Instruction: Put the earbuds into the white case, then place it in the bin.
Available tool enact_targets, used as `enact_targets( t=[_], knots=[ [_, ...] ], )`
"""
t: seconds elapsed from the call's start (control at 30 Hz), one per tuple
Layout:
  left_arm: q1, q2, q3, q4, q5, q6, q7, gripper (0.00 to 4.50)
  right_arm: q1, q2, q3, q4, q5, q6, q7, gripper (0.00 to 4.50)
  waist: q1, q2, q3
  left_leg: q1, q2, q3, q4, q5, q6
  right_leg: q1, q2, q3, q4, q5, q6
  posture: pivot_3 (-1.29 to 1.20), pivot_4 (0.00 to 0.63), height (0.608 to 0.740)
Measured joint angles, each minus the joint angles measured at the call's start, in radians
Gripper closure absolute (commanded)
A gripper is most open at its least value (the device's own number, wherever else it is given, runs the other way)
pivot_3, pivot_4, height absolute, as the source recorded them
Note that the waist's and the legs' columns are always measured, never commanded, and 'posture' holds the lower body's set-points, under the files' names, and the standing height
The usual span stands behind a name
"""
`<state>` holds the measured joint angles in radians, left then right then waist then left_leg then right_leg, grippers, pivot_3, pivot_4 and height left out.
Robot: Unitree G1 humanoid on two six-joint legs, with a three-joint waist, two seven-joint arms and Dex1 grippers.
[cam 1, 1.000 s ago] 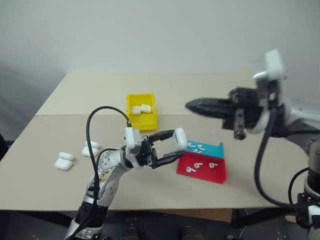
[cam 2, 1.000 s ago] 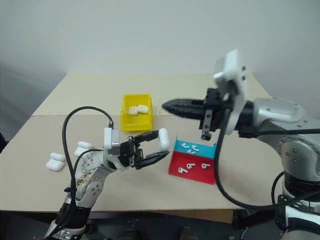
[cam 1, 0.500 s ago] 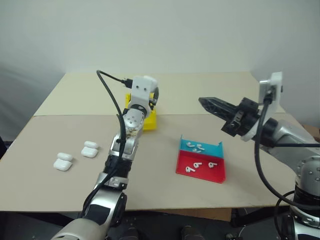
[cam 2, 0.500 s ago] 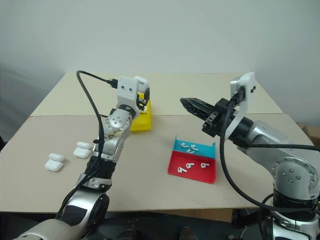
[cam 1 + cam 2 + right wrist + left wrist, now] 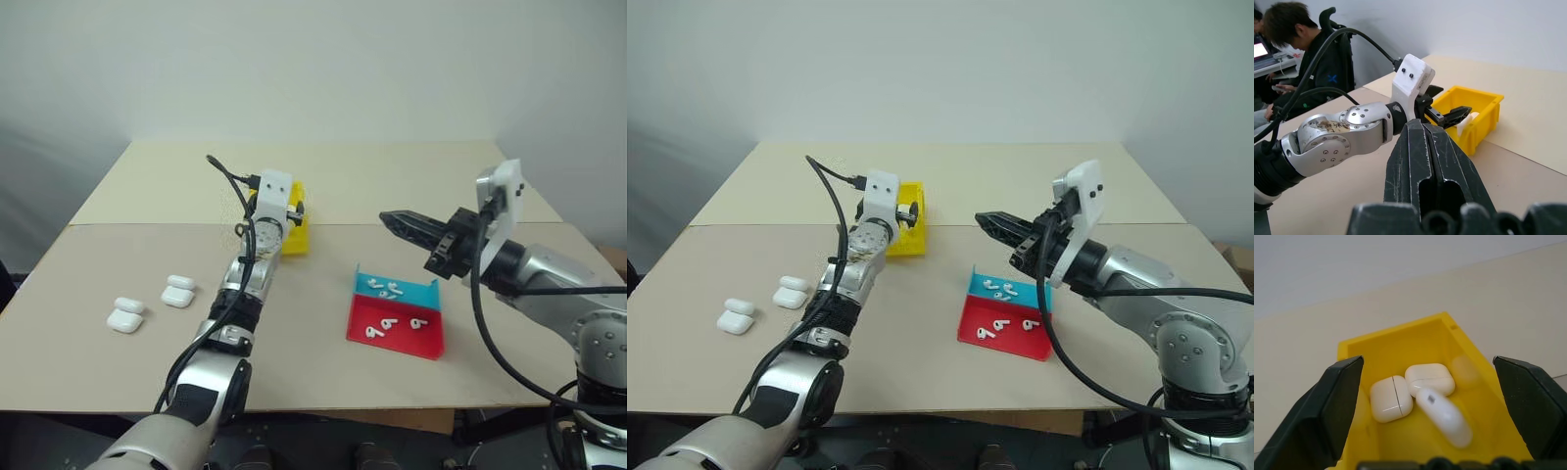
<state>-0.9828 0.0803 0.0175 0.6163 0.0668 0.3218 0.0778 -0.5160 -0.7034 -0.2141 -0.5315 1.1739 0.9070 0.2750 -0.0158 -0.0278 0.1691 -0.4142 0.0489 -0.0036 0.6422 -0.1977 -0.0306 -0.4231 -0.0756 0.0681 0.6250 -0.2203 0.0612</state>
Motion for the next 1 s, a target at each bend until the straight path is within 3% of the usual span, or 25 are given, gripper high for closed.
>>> enact_targets(
  t=[0.17, 0.33, 0.47, 0.6, 0.83, 1.0],
  knots=[
    [0.026, -0.020, 0.037, -0.074, -0.081, -0.060, -0.065, 0.01, 0.018, -0.021, 0.014, -0.017, -0.032, 0.000, 0.013, 4.50, 0.002, 0.000, 0.000, -0.001, 0.000, 0.000, 0.000, 0.000, 0.000, 0.000, 0.000, 0.000, -0.001, 0.001, -0.001, 0.00, 0.150, 0.740],
    [0.179, 0.032, 0.076, -0.360, -0.295, -0.004, -0.340, 0.01, 0.117, -0.165, 0.052, -0.053, -0.200, -0.043, 0.159, 4.50, -0.002, 0.000, 0.000, 0.000, 0.000, 0.001, 0.000, 0.000, 0.000, 0.000, 0.000, 0.000, -0.001, 0.001, -0.002, 0.00, 0.150, 0.740],
    [0.471, 0.254, 0.045, -0.663, -0.438, 0.037, -0.675, 0.01, 0.357, -0.309, 0.060, -0.034, -0.437, -0.252, 0.404, 4.50, -0.015, 0.001, 0.000, 0.002, 0.001, 0.001, -0.001, 0.000, 0.000, 0.001, 0.000, 0.000, 0.001, 0.000, -0.002, 0.00, 0.150, 0.740],
    [0.675, 0.434, 0.103, -0.837, -0.572, 0.098, -0.865, 0.01, 0.499, -0.325, 0.004, 0.097, -0.568, -0.456, 0.610, 4.50, -0.015, 0.000, 0.000, 0.006, 0.001, 0.002, 0.002, 0.001, 0.000, 0.004, -0.001, 0.000, 0.002, -0.003, 0.003, 0.00, 0.150, 0.740],
    [0.970, 0.727, 0.402, -0.989, -0.743, 0.144, -1.096, 0.01, 0.609, -0.407, -0.258, 0.258, -0.601, -0.664, 0.976, 4.50, -0.018, 0.000, 0.000, 0.009, 0.002, 0.003, 0.001, 0.002, 0.002, 0.004, 0.000, 0.001, 0.002, -0.006, -0.005, 0.00, 0.150, 0.740],
    [1.174, 0.838, 0.582, -1.007, -0.779, 0.161, -1.259, 0.01, 0.620, -0.410, -0.315, 0.341, -0.631, -0.730, 1.078, 4.50, -0.023, 0.000, 0.000, 0.009, 0.003, 0.004, 0.000, 0.002, 0.002, 0.003, -0.001, 0.001, 0.002, -0.007, -0.006, 0.00, 0.150, 0.740]
  ],
)
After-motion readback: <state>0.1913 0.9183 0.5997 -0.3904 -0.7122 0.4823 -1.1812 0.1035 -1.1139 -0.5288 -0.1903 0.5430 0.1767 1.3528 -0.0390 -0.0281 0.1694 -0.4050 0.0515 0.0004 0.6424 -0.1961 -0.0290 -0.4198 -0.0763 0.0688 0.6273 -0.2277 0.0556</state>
